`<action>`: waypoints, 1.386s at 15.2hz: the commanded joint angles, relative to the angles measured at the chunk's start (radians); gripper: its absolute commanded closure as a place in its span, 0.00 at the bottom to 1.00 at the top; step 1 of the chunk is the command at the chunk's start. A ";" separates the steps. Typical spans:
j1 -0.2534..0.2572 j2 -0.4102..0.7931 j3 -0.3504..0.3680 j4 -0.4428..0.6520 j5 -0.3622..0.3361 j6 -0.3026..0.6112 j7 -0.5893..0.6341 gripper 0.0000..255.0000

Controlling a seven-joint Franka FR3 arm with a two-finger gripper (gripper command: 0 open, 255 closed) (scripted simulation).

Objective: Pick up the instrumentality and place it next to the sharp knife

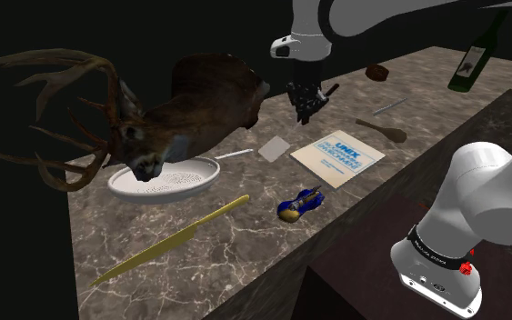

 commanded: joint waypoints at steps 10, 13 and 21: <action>0.111 -0.073 0.198 -0.050 0.101 -0.034 0.264 1.00; 0.140 -0.069 0.253 -0.042 0.130 -0.039 0.336 1.00; 0.195 -0.027 0.372 -0.005 0.181 -0.031 0.490 1.00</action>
